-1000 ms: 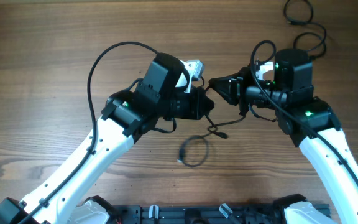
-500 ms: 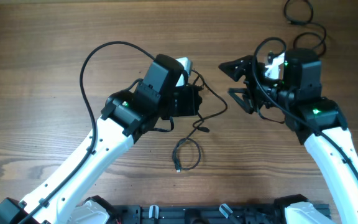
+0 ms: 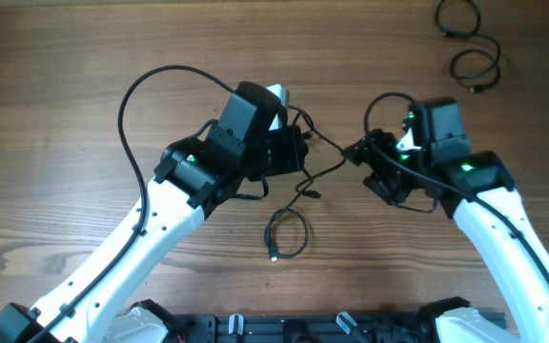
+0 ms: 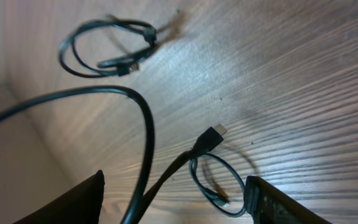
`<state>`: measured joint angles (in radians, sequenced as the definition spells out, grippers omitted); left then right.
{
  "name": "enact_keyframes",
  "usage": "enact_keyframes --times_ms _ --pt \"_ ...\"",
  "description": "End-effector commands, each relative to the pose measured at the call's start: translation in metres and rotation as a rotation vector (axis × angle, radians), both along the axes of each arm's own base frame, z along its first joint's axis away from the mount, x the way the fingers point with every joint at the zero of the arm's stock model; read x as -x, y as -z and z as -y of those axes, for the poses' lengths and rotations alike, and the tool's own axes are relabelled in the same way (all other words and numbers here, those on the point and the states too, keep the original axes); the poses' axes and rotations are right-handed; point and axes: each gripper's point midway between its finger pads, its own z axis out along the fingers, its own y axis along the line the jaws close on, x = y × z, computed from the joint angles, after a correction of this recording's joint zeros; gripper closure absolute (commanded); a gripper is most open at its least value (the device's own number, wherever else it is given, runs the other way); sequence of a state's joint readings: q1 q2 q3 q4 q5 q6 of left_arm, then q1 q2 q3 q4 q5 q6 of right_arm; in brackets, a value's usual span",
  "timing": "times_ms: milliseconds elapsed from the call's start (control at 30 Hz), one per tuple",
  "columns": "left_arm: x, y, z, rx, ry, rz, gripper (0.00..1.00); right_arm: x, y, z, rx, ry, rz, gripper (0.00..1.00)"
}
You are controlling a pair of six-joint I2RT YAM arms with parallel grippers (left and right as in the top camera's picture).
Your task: Untangle cables
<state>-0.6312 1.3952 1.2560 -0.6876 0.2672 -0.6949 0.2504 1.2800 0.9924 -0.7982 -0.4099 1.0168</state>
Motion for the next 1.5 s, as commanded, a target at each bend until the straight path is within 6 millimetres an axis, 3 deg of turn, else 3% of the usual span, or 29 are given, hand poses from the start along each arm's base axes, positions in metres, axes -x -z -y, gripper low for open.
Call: enact_keyframes --times_ms 0,100,167,233,333,500,600,733,900,967,1067,1200,1300,1400,1433,1467 --pt "0.005 -0.005 0.010 0.060 0.033 -0.035 0.96 -0.003 0.018 -0.011 -0.006 -0.019 -0.045 0.33" --pt "0.008 -0.006 0.013 0.077 0.053 -0.047 0.96 -0.006 0.023 -0.016 -0.023 -0.030 -0.062 0.44" --pt "0.010 -0.006 0.013 0.080 0.062 -0.051 0.96 -0.011 0.025 -0.016 -0.016 -0.032 -0.045 0.56" --pt "0.011 -0.004 0.011 0.067 0.056 -0.059 0.96 -0.020 0.026 -0.008 0.029 -0.003 -0.009 0.79" --pt "0.008 0.010 -0.007 -0.030 -0.013 -0.067 0.96 -0.029 0.029 0.006 0.088 0.040 0.017 0.96" --pt "0.004 0.030 -0.041 -0.203 -0.123 -0.068 0.96 -0.043 0.033 0.043 0.240 0.102 0.074 0.96" --pt "0.004 0.033 -0.049 -0.240 -0.144 -0.067 0.96 -0.052 0.027 0.056 0.302 0.098 0.119 0.96" --pt "0.004 0.033 -0.049 -0.239 -0.143 -0.069 0.96 -0.068 -0.017 0.055 0.301 0.065 0.271 0.96" --pt "0.004 0.033 -0.049 -0.240 -0.143 -0.069 0.96 -0.088 -0.126 0.059 0.319 0.078 0.636 0.96" --pt "0.004 0.033 -0.049 -0.240 -0.144 -0.068 0.96 -0.084 -0.176 0.069 0.324 0.155 0.796 0.96" --pt "0.004 0.033 -0.049 -0.240 -0.144 -0.068 0.96 -0.069 -0.220 0.073 0.285 0.201 0.934 0.96" --pt "0.004 0.033 -0.049 -0.239 -0.144 -0.068 0.96 -0.049 -0.250 0.077 0.246 0.236 1.020 0.96" --pt "0.005 0.033 -0.048 -0.238 -0.141 -0.070 0.96 -0.046 -0.247 0.080 0.291 0.216 1.018 0.96" --pt "0.007 0.033 -0.045 -0.222 -0.126 -0.082 0.96 -0.048 -0.209 0.105 0.435 0.280 0.863 0.96" --pt "0.008 0.033 -0.044 -0.219 -0.122 -0.085 0.93 -0.047 -0.196 0.115 0.489 0.309 0.807 0.96" --pt "0.009 0.032 -0.042 -0.209 -0.114 -0.092 0.78 -0.046 -0.182 0.124 0.531 0.339 0.745 0.96"
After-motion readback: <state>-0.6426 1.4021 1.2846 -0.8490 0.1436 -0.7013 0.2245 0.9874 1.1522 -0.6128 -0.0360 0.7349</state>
